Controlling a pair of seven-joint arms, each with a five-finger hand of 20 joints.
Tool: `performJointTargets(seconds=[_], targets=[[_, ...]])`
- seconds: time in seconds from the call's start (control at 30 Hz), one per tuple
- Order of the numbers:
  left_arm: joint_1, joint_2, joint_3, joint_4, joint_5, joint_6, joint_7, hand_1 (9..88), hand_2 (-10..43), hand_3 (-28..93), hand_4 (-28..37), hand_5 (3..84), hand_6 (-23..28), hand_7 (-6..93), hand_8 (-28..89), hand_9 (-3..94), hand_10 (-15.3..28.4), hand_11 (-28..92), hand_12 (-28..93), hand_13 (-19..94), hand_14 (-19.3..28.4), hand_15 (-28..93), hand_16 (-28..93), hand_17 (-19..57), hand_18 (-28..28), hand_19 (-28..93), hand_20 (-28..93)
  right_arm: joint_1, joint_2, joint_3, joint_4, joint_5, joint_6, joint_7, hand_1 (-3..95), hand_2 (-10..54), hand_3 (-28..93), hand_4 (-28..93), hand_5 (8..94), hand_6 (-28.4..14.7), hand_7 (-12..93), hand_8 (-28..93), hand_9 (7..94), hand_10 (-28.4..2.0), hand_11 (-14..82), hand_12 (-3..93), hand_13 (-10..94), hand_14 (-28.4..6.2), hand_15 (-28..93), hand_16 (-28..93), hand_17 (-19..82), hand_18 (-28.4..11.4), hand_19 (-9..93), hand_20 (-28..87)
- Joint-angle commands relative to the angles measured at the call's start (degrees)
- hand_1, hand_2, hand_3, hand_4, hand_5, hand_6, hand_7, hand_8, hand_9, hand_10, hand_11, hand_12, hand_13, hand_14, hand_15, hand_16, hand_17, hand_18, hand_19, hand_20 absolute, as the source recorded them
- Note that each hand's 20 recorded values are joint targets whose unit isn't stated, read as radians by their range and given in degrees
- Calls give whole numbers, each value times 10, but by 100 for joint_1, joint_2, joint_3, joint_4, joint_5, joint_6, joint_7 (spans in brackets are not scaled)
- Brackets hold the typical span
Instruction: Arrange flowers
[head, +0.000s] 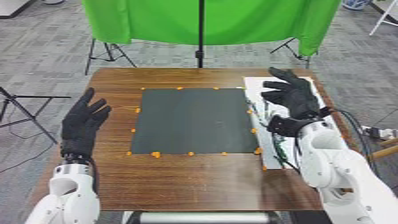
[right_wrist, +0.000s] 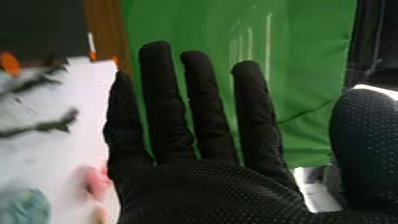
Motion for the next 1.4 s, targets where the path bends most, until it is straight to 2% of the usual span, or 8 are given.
performJointTargets(seconds=[0.03,0.07,0.13,0.23,0.33,0.47,0.73,1.4], targets=[[93,39,-65,-61,-17,44,16,206,71,807,-283,341,66,67,-81,317,186,226,98,183,257,533,-108,-106,267,514,19,-994,228,904,-637,-987,-659,897,122,97,813,-283,444,7,196,-150,504,-165,192,138,395,-197,491,109,96,-256,547,179],[83,46,-65,-59,-10,42,21,206,71,807,-283,341,66,67,-81,317,186,226,98,183,257,532,-108,-106,267,514,19,-1163,245,1029,-767,-1357,-804,1194,130,92,810,-282,443,6,197,-150,502,-165,193,138,393,-196,493,107,99,-256,552,179],[80,54,-83,-68,5,29,26,207,71,807,-283,341,66,67,-81,317,185,226,98,183,257,532,-108,-106,267,514,19,-1274,481,790,-931,-2368,-404,1851,147,81,817,-280,439,5,199,-150,500,-166,210,143,398,-195,513,104,111,-258,575,182],[125,88,-91,-97,-16,61,57,207,71,807,-283,341,66,67,-81,317,186,226,98,184,258,533,-107,-106,267,514,19,-1663,594,816,-1177,-3702,-625,2637,199,52,829,-264,459,-18,221,-156,517,-176,299,150,438,-181,590,91,178,-255,669,181],[201,88,-126,-121,-26,78,58,207,71,808,-283,340,65,67,-81,317,185,226,98,184,258,534,-107,-106,267,514,19,-1710,671,602,-1353,-4738,-1040,3458,248,19,826,-247,481,-41,253,-165,525,-186,451,172,507,-167,699,105,275,-227,783,161],[219,83,-136,-129,-22,75,53,208,71,808,-283,341,65,67,-81,318,185,227,98,184,258,534,-108,-106,267,514,19,-1575,688,279,-1413,-5496,-1623,4167,285,-7,804,-231,509,-60,298,-174,537,-191,556,191,568,-149,739,128,355,-209,871,91],[163,112,-123,-131,-27,69,82,208,70,808,-283,340,66,68,-81,317,185,227,98,184,258,534,-108,-106,268,514,19,-1021,836,-656,-1122,-6435,-2374,4784,327,-32,771,-221,549,-68,356,-175,583,-191,592,218,630,-131,748,157,427,-194,931,22],[165,151,-154,-148,-62,102,122,208,70,808,-283,340,65,69,-81,318,186,227,98,185,258,536,-108,-106,268,515,18,-111,952,-2029,-347,-7052,-3003,5031,342,-60,739,-222,575,-67,429,-182,610,-186,603,226,657,-122,746,166,450,-193,932,34]])
